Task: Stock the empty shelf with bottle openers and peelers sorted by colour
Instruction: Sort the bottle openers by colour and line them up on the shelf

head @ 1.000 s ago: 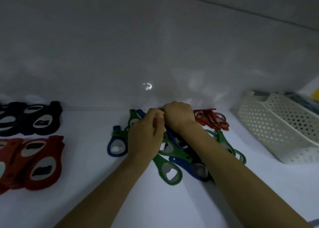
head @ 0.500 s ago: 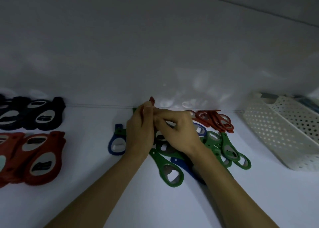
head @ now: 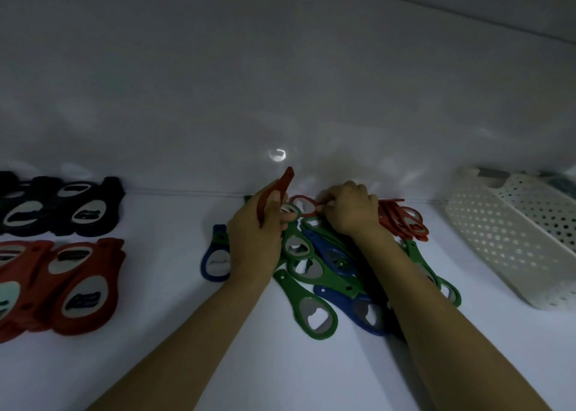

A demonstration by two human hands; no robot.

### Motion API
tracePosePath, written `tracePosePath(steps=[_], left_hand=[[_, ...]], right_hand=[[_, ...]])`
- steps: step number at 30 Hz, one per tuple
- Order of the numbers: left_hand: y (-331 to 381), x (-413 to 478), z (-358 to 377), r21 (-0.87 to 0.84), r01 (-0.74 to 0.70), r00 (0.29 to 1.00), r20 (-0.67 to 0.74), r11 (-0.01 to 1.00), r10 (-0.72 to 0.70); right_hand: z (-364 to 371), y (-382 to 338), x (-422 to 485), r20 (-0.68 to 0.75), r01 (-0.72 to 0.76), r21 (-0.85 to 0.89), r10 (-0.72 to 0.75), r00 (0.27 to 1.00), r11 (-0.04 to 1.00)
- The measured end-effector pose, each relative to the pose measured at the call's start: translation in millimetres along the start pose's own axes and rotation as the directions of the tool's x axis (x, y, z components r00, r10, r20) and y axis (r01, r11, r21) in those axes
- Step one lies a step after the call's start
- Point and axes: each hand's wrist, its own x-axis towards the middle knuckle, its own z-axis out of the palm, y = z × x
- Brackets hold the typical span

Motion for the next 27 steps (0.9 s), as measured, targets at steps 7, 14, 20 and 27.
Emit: tracePosePath(steps=[7, 14, 20, 27], left_hand=[[-2.5, 2.2, 0.9, -0.099, 0.074, 0.996, -0.035, 0.992, -0.078], [0.4, -0.6, 2.3, -0.148, 0.183, 0.983, -0.008, 0.972, -0.186], [0.5, -7.3, 0.0, 0.115, -0.108, 0.974, 0.210, 0.987, 0.083], [-0.9, -10.3, 1.5, 0.104, -0.104, 0.967, 0.243, 0.989, 0.076]], right_hand=[[-10.4, 5.5, -27.8, -0.327, 0.179, 0.709, 0.094, 0.940, 0.682], [-36.2, 9.2, -50.8, 0.017, -0.014, 1.000, -0.155, 0.988, 0.023], [-25.3, -3.3, -53.1, 0.060, -0.043, 0.996, -0.216, 0.975, 0.083], [-16.4, 30.3, -40.8, -0.363, 0.005, 0.479, 0.193, 0.912, 0.878]])
